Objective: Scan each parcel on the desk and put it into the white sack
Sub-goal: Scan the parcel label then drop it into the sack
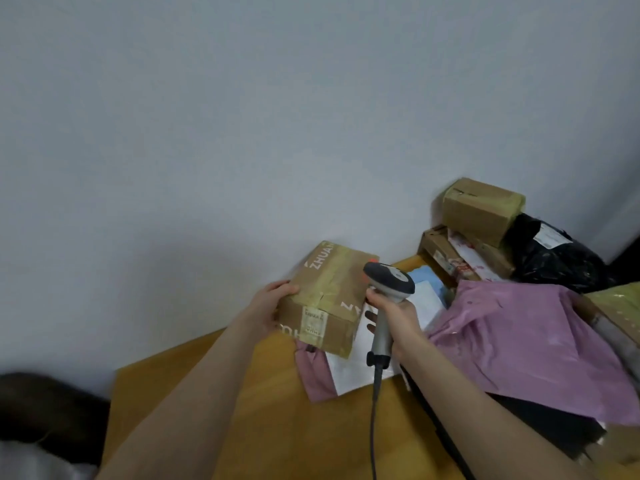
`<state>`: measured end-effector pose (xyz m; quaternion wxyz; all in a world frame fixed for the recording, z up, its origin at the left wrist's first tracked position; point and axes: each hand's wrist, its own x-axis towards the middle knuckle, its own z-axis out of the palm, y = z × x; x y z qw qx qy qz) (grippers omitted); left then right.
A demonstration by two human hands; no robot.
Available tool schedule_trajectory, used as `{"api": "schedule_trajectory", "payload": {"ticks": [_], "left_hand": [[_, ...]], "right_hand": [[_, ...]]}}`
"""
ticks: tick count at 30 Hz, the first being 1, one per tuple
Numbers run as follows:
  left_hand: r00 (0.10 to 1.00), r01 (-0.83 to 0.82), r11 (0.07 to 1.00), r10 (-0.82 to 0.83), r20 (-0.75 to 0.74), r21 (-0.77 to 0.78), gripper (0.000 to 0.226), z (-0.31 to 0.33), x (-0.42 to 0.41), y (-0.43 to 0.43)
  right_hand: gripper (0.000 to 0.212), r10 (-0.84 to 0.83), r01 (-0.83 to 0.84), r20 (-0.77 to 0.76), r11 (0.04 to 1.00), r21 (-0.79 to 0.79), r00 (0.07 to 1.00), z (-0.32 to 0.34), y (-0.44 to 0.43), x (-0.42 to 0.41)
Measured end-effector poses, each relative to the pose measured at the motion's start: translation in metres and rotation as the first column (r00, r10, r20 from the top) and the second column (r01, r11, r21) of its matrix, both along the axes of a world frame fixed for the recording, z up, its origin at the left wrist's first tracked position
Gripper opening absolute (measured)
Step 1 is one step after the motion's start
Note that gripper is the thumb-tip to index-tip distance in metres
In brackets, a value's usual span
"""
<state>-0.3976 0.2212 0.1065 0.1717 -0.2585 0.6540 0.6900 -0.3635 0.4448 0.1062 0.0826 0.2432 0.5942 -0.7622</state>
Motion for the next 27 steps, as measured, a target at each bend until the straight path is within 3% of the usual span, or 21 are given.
{"api": "schedule_trajectory", "payload": {"ticks": [9,12,15,19,22,24,27], "left_hand": [[0.984,-0.179,0.975,0.178,-0.025,-0.129,0.045,-0.051,0.149,-0.14],[0.986,-0.13,0.974,0.147,0.079,-0.185,0.056,-0.078,0.191,-0.167],[0.979,-0.106,0.99,0.119,0.165,-0.089,0.071,-0.093,0.212,-0.183],[0.994,0.09,0.963,-0.071,0.083,-0.254,0.092,-0.097,0.212,-0.176],[0.99,0.138,0.951,-0.135,0.028,-0.278,0.108,-0.09,0.211,-0.156],[0.99,0.13,0.954,-0.14,-0.018,-0.269,0.1,-0.086,0.209,-0.142],[0.976,0.187,0.932,-0.211,-0.046,-0.309,0.066,-0.082,0.204,-0.118]], "right_hand": [[0.032,0.11,-0.116,0.127,0.992,0.047,0.986,-0.034,-0.124,0.091],[0.026,0.116,-0.114,0.163,0.993,-0.026,0.98,-0.05,-0.155,0.117],[0.018,0.11,-0.105,0.184,0.994,-0.038,0.977,-0.063,-0.177,0.132],[0.019,0.08,-0.078,0.205,0.997,-0.021,0.975,-0.073,-0.194,0.139],[0.024,0.035,-0.034,0.168,0.999,-0.012,0.985,-0.07,-0.191,0.138],[0.029,0.001,-0.002,0.136,1.0,0.008,0.991,-0.064,-0.18,0.138],[0.032,-0.038,0.033,0.099,0.998,0.049,0.994,-0.054,-0.156,0.137]]}}
